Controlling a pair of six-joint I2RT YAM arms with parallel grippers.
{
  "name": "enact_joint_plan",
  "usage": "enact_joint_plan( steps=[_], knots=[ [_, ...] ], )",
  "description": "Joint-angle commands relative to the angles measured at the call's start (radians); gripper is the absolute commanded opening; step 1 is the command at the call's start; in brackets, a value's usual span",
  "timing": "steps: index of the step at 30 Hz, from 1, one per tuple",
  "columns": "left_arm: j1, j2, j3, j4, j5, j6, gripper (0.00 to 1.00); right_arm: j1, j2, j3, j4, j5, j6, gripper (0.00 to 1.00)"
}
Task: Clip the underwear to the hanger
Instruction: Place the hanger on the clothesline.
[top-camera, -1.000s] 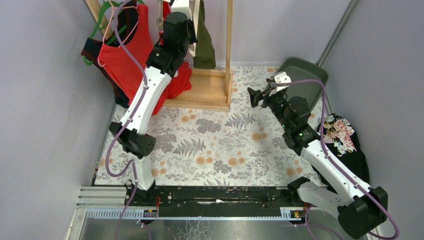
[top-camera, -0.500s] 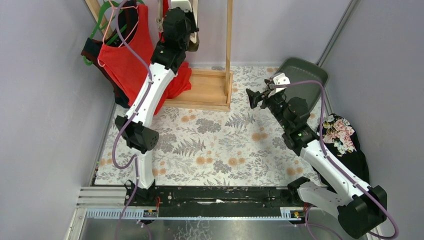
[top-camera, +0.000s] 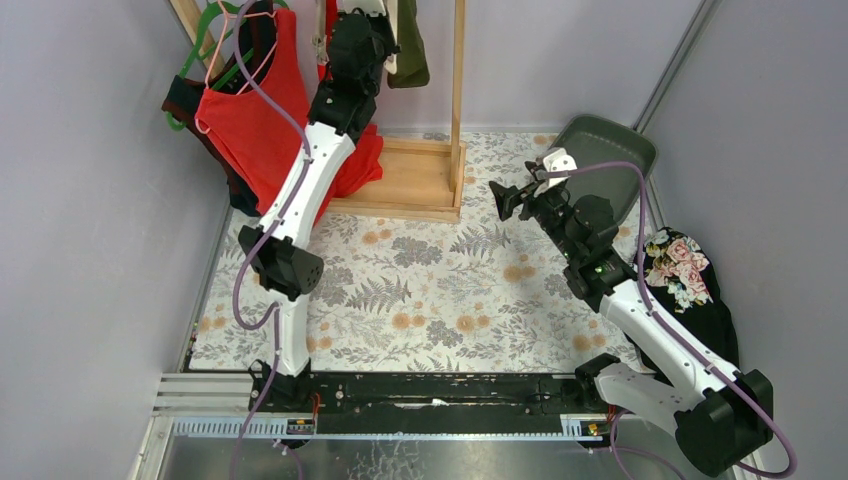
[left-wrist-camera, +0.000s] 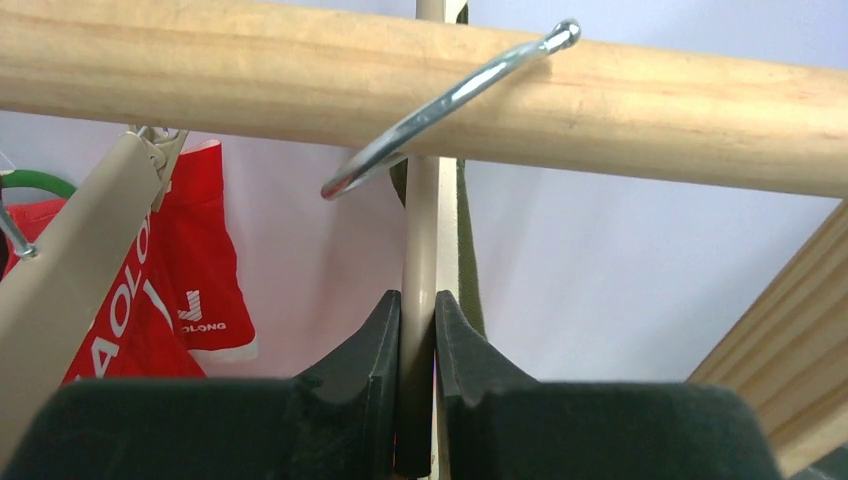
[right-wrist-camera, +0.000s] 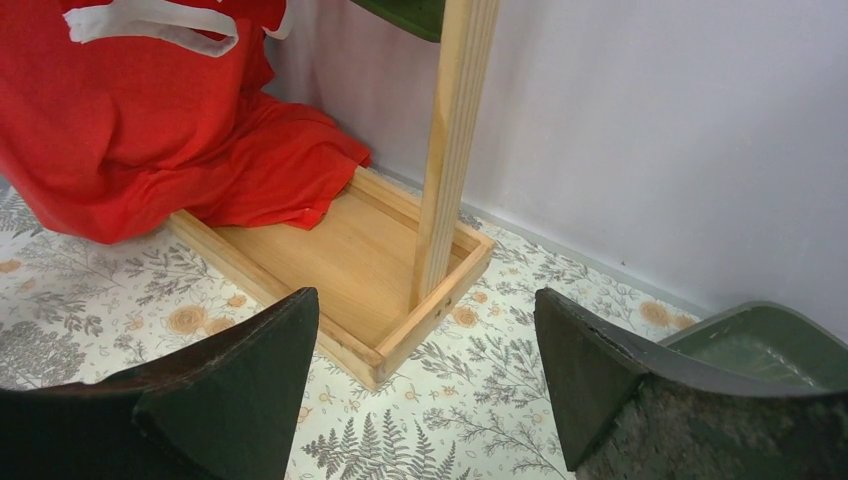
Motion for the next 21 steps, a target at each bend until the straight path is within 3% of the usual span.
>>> enact_joint_plan(
  steps=[1,21],
  knots=[
    [0.015,0.018,0.066,0.170,-0.041,0.024,0.00,0.006,-0.026,0.005,0.035,-0.033,0.007,0.85],
    [0.067,0.104,0.140,0.178,-0.038,0.022,0.01,0.006,-0.052,0.037,-0.025,-0.061,0.036,0.85]
  ],
)
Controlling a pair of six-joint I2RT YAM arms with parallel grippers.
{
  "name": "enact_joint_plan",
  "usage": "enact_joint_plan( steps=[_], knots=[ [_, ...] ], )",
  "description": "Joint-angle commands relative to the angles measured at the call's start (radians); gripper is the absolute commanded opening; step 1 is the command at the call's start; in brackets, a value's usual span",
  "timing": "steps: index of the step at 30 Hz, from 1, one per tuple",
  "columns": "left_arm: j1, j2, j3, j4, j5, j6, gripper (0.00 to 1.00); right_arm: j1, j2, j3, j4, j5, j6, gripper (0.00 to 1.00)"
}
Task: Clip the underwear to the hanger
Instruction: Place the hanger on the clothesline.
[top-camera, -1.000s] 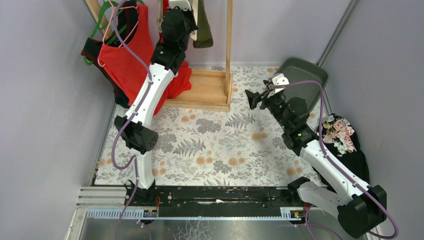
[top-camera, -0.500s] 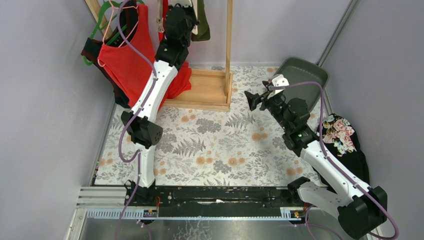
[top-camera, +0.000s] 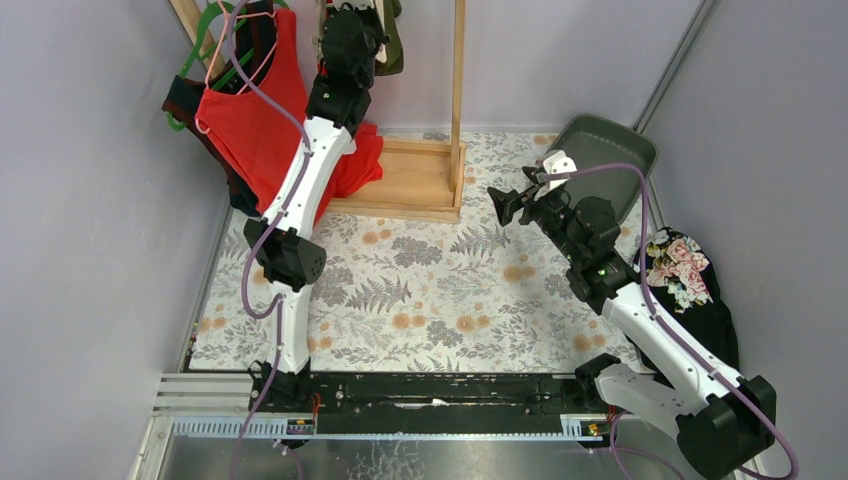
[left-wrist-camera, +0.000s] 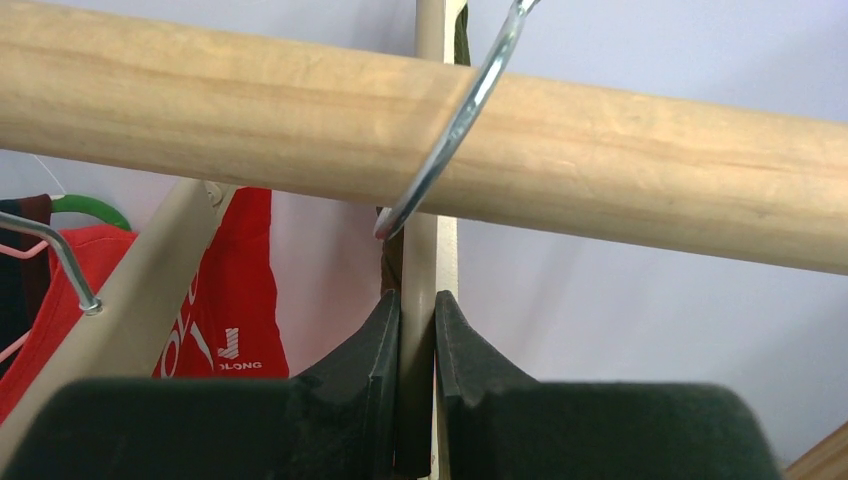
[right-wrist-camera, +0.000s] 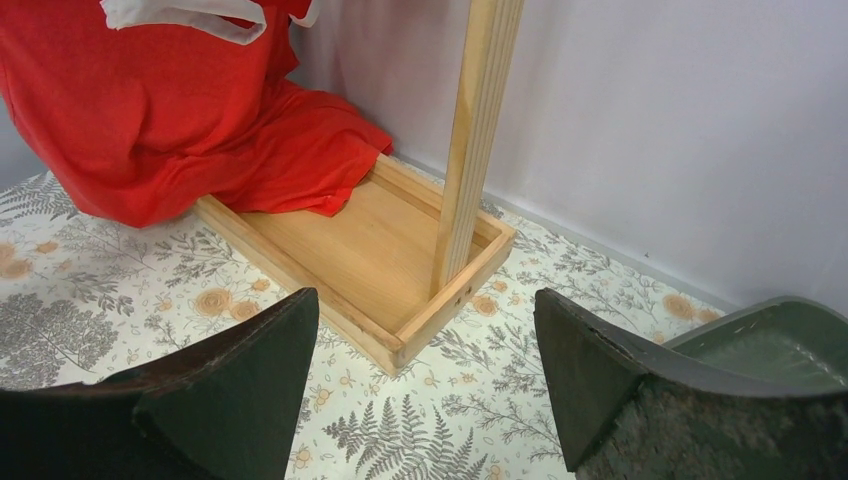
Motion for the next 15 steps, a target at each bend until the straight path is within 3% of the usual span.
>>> enact_joint_plan(
  steps=[1,8,12,15],
  knots=[
    [0.017,0.015,0.044,0.115,-0.017,0.014,0.01,0.007,-0.030,0.039,0.022,-0.018,0.017,0.85],
    [0.022,0.029,0.040,0.140,-0.009,0.010,0.11,0.006,-0.034,0.040,0.005,-0.018,0.016,0.85],
    [0.023,0.028,0.039,0.148,-0.006,0.008,0.34,0.007,-0.031,0.040,0.002,-0.018,0.016,0.85],
    [0.023,0.023,0.039,0.153,-0.003,0.008,0.41,0.006,-0.030,0.040,0.001,-0.019,0.017,0.85]
  ],
)
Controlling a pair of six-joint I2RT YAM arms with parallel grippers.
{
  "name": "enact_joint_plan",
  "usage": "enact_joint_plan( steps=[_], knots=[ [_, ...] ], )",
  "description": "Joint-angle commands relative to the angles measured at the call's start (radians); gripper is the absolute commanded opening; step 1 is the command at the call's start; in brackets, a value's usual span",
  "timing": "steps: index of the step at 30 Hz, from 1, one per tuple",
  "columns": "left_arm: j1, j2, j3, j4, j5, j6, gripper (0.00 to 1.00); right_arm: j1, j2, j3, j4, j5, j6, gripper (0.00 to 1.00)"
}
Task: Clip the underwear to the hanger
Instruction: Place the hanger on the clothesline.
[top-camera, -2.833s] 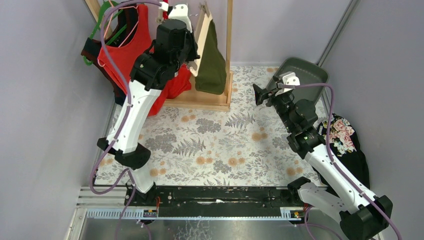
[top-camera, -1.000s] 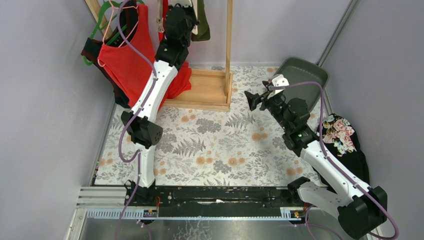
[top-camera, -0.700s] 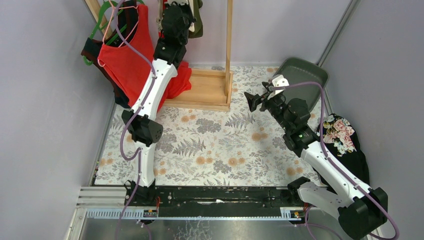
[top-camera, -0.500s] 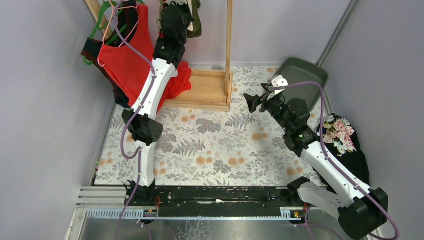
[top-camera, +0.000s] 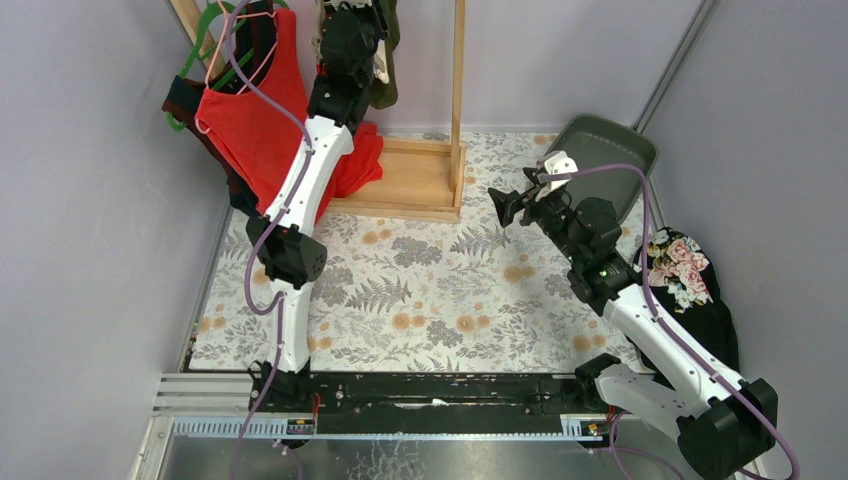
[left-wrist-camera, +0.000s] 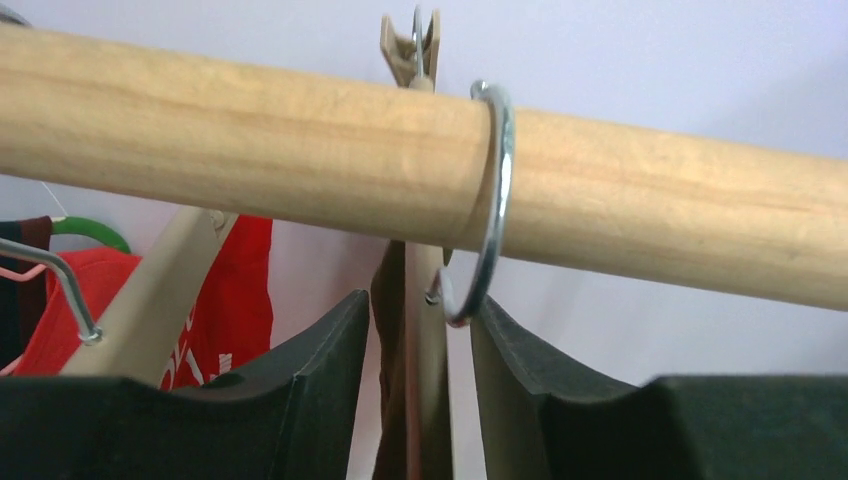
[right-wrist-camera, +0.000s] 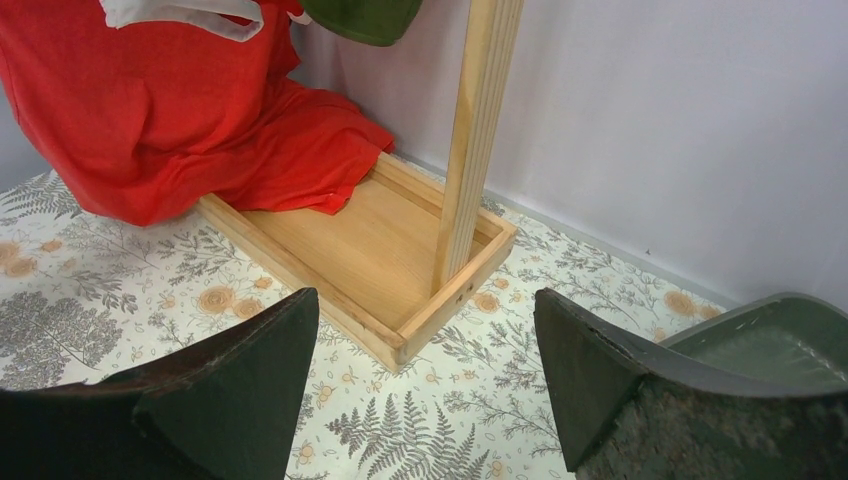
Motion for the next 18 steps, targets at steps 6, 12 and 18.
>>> enact_joint_plan(
  steps=[6,12,18],
  knots=[
    [0.010,-0.048,0.000,0.078,0.009,-0.005,0.51,0.007,-0.010,0.037,0.023,-0.033,0.019,0.85],
    [0.007,-0.183,-0.122,0.049,0.021,-0.046,0.65,0.006,-0.009,0.017,0.046,-0.057,0.035,0.85],
    [-0.017,-0.364,-0.281,-0.015,0.042,-0.081,0.77,0.007,-0.017,-0.017,0.088,-0.088,0.052,0.85]
  ],
)
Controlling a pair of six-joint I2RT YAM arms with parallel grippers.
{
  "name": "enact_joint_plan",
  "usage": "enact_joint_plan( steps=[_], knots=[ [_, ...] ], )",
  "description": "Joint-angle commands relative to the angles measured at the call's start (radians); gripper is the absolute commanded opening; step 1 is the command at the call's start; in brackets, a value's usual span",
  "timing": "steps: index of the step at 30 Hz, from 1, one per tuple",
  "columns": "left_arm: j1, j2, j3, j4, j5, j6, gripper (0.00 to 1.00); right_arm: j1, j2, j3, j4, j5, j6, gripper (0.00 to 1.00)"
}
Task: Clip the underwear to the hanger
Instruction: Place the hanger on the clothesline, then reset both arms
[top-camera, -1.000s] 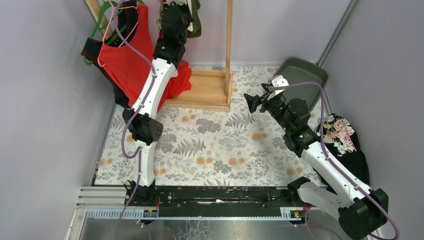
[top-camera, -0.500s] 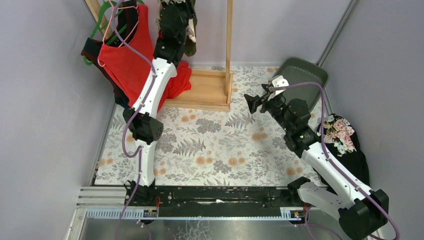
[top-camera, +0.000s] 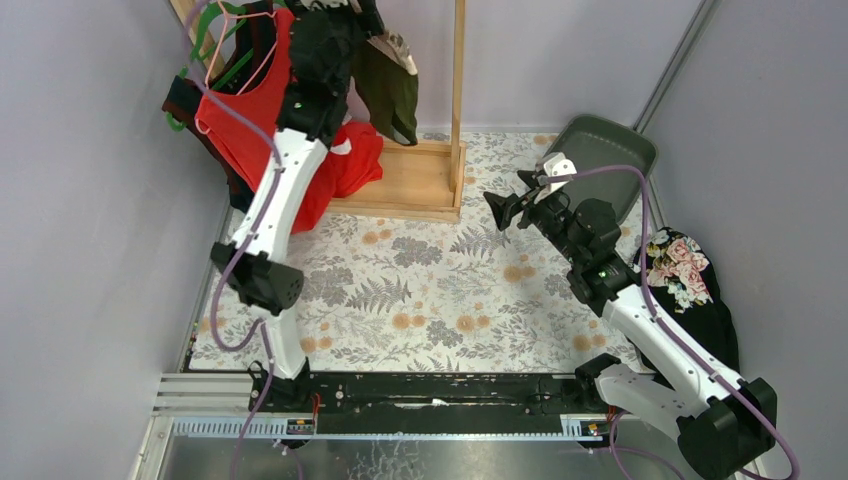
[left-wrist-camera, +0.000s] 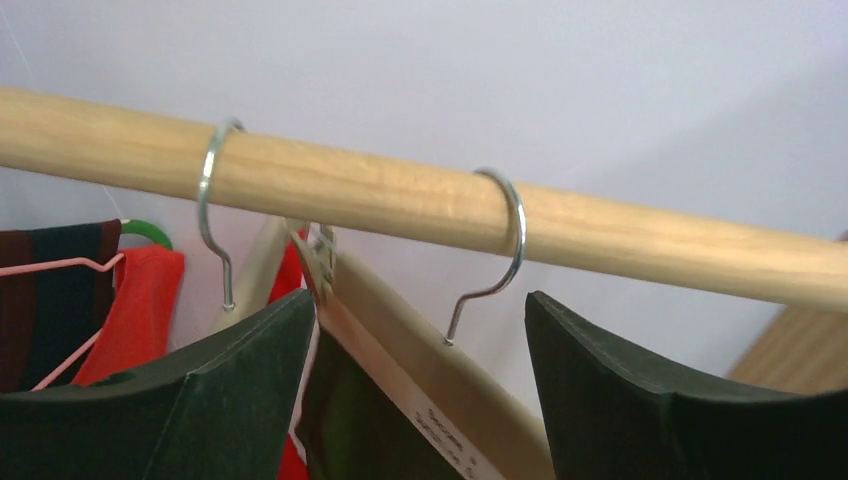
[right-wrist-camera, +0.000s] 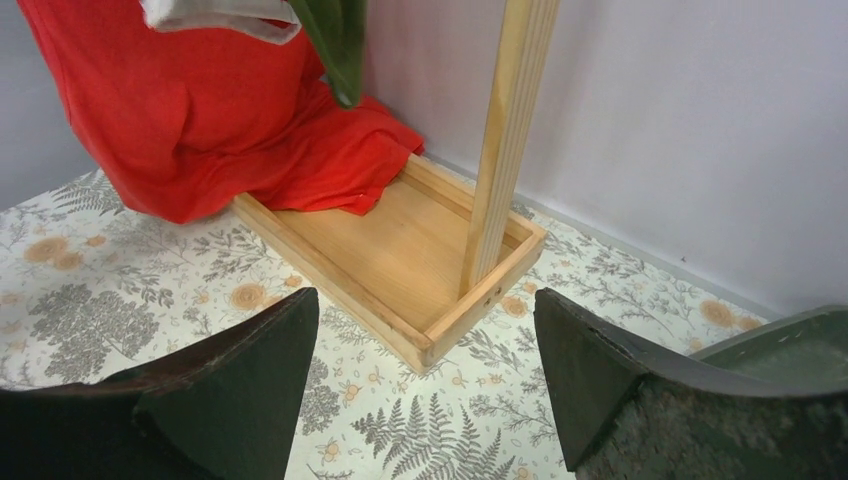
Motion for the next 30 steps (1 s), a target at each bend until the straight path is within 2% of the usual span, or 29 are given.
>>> enact_joint_plan(
  steps=[1,9,16,20,23,27,30],
  knots=[
    [-0.032,-0.175,-0.113,-0.006,0.013,-0.027,0.78,0.006,-0.017,-0.013,0.076,-0.045,0.022,0.85],
    [-0.200,-0.399,-0.341,-0.080,0.072,-0.052,1.00,0.006,-0.053,-0.069,0.131,-0.047,0.042,0.86],
    [-0.269,-0.508,-0.491,-0.091,0.149,-0.050,1.00,0.006,-0.063,-0.095,0.135,-0.009,0.038,0.86],
    [-0.269,-0.496,-0.485,-0.075,0.157,-0.019,1.00,0.007,-0.046,-0.104,0.146,-0.007,0.039,0.86],
    [-0.269,-0.487,-0.502,0.005,0.204,-0.003,1.00,0.006,-0.028,-0.095,0.151,-0.008,0.041,0.86],
    [-0.269,-0.453,-0.437,-0.038,0.283,-0.036,1.00,0.007,-0.015,-0.086,0.150,-0.009,0.044,0.86],
    [-0.269,-0.473,-0.469,-0.044,0.347,-0.068,1.00,0.006,-0.015,-0.089,0.151,0.020,0.049,0.86]
  ],
)
